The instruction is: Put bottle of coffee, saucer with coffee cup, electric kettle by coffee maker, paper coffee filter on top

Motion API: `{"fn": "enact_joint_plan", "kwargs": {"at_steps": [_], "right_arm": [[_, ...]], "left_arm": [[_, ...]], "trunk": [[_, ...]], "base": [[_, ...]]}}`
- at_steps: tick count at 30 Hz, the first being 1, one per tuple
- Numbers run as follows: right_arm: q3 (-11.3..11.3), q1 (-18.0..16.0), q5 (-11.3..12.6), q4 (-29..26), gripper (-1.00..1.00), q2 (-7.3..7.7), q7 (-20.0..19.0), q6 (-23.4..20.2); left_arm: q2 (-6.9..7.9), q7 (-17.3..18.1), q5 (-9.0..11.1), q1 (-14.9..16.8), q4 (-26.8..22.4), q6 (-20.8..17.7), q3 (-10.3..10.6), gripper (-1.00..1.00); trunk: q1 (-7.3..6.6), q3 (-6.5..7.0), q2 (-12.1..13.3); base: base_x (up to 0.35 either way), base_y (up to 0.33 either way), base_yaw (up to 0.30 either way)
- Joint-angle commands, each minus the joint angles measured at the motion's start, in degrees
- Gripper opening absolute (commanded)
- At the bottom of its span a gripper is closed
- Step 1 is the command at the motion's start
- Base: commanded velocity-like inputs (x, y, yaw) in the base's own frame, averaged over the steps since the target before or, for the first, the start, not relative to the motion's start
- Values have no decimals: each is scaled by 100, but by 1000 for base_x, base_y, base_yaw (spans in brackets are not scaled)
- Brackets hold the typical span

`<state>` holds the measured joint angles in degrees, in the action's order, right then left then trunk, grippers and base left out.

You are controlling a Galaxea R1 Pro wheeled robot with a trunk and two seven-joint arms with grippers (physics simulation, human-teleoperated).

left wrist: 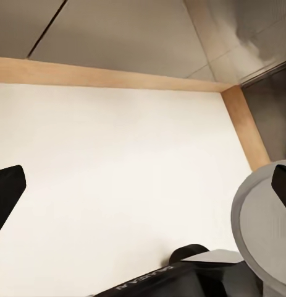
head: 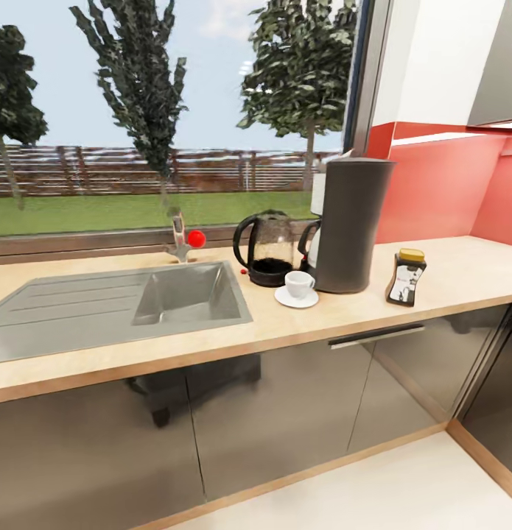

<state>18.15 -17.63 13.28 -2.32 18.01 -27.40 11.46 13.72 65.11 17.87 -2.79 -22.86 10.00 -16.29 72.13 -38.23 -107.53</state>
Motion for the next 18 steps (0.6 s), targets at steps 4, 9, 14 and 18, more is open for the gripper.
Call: {"fn": "enact_joint_plan", "kwargs": {"at_steps": [4, 9, 14, 18], "right_arm": [[48, -3, 56, 4, 100, 1, -20, 14], [48, -3, 57, 4, 100, 1, -13, 14], [48, -3, 59, 4, 100, 1, -11, 14], [49, -3, 58, 4, 100, 1, -11, 14]], "left_arm": [[0, 10, -3, -2, -8, 37, -11, 100], [0, 10, -9, -2, -8, 37, -8, 100], [0, 10, -11, -2, -8, 37, -6, 100], [0, 10, -11, -2, -8, 37, -6, 100]], "trunk": [[0, -5, -2], [0, -5, -2], [0, -5, -2], [0, -5, -2]], "base": [[22, -299, 0], [3, -304, 0], [0, -306, 0], [0, -307, 42]]}}
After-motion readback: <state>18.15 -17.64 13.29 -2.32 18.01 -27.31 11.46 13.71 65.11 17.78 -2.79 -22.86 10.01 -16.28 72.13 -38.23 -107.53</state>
